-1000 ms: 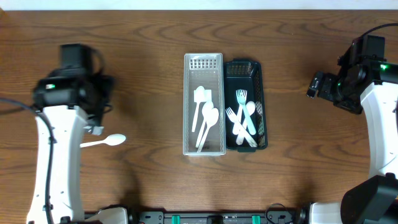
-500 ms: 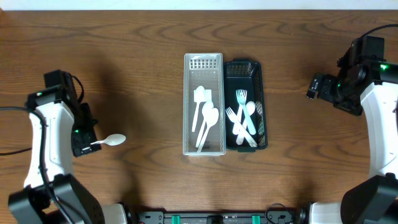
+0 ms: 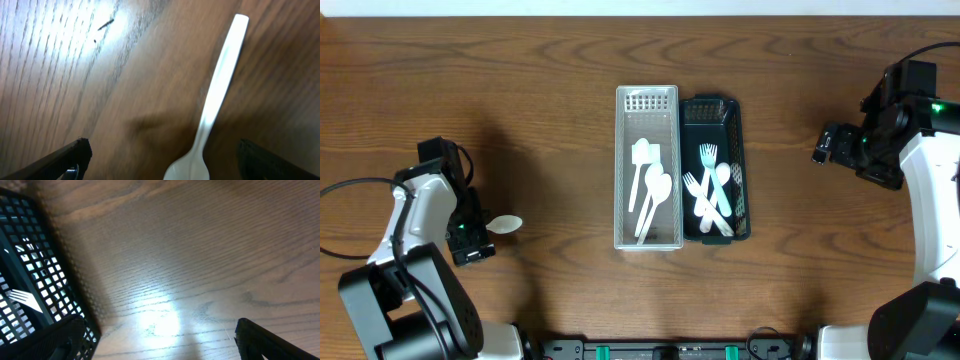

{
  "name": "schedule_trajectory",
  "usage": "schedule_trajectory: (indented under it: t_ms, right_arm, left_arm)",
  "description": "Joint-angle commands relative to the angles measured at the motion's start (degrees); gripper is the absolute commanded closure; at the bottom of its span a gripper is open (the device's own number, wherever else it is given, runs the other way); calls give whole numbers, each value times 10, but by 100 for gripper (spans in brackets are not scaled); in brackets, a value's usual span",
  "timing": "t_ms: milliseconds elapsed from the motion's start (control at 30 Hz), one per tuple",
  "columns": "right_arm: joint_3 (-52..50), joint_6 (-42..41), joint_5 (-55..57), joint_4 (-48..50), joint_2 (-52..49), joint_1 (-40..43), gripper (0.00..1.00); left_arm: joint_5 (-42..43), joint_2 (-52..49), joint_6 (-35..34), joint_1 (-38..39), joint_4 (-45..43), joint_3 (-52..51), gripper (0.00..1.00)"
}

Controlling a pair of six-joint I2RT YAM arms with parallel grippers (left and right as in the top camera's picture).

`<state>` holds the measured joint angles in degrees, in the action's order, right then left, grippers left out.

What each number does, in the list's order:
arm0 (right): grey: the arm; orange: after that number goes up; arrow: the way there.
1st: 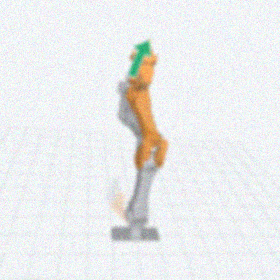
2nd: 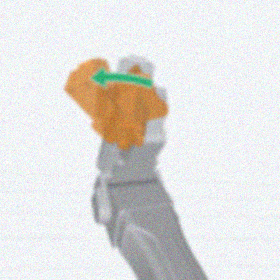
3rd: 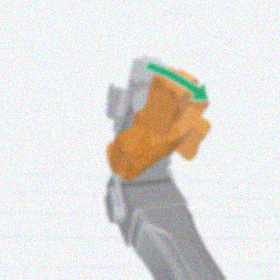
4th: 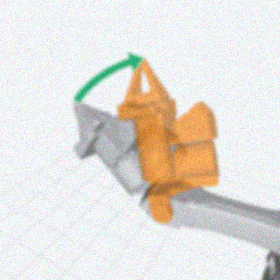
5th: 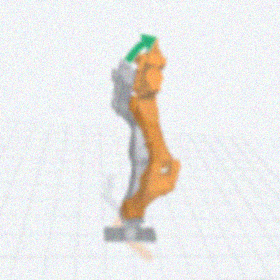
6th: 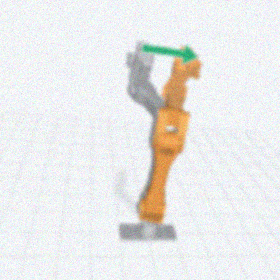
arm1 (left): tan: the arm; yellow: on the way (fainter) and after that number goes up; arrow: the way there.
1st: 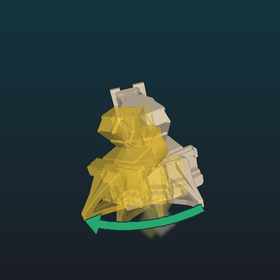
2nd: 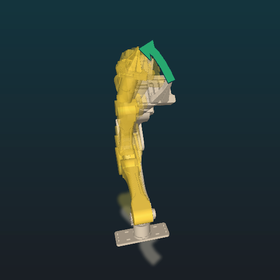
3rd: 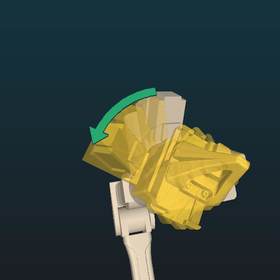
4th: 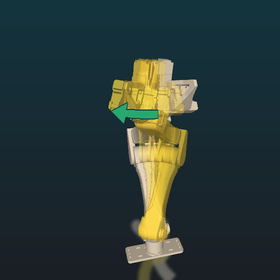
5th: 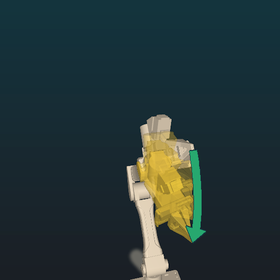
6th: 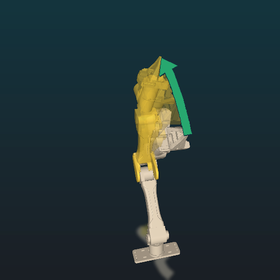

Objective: Pack container
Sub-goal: 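Move the left gripper to the last white spoon and grasp it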

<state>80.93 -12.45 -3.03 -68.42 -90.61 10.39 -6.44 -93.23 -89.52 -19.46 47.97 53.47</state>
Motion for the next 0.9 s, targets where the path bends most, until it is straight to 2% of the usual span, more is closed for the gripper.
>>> schedule_trajectory:
  t_ms: [0,367,633,700,867]
  right_arm:
    - [-1,10,0,-4,-4,1,1]
    - [-1,9,0,-16,-4,1,1]
    - [-1,9,0,-24,-4,1,1]
    - [-1,9,0,-26,-4,1,1]
    - [-1,9,0,-28,-4,1,1]
  left_arm:
    - [-22,-23,-6,-2,-9,-9,5]
    - [-22,-69,0,-2,-20,-9,6]
    - [-23,-69,14,-2,-20,-9,35]
    - [-33,-69,29,-2,-21,-9,35]
    - [-44,-69,125,-2,-51,-9,36]
